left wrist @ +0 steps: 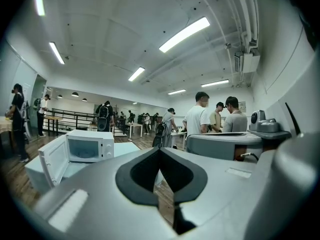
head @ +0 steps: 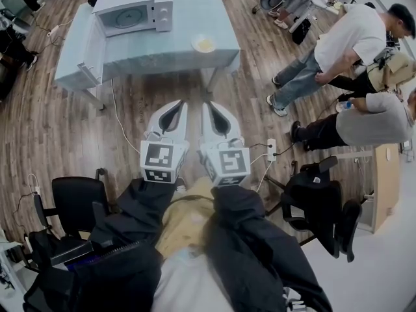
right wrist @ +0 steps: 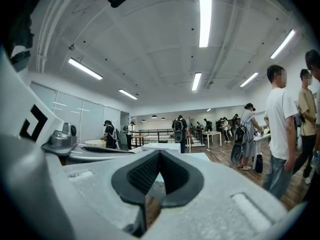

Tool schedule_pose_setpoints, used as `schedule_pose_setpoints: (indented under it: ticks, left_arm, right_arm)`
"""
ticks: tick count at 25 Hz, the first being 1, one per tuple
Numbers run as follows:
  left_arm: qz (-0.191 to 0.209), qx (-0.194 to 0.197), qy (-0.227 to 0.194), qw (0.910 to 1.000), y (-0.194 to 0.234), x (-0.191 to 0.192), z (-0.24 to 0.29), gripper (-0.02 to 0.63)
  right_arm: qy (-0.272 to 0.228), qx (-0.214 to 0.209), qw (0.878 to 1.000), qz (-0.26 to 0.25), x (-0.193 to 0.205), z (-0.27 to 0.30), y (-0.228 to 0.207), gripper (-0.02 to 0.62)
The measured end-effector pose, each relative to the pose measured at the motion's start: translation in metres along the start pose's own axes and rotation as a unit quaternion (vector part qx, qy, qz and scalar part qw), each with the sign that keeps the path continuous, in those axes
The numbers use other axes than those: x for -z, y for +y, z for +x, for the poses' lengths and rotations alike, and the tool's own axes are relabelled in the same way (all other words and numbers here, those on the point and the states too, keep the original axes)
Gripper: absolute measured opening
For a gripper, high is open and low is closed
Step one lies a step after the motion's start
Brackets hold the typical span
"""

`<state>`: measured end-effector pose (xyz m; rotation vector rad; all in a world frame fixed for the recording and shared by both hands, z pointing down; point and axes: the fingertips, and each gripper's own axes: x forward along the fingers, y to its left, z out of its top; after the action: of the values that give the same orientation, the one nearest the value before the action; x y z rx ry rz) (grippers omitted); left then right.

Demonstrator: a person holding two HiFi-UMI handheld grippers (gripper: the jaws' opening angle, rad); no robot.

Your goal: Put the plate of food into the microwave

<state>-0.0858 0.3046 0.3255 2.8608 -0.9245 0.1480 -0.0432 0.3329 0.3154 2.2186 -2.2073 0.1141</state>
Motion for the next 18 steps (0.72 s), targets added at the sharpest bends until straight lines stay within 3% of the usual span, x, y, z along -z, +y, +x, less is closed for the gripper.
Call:
schedule_pose_setpoints:
  ticks: [8,18]
  left_arm:
    - [-0.004,-0.009,0.007,0.9999,0.012,0.005,0.024,-0.003]
    - [0.008,-0.043,0.001,0.9990,0.040,-0.015,0.108,-0.003]
  right_arm:
    - [0.012,-0.004,1.000,0.008,0.010,0.022,-0.015,-0.002]
    - [-0.001,-0.038,0.999,0.012,0.000,0.096,-0.069,-0.002]
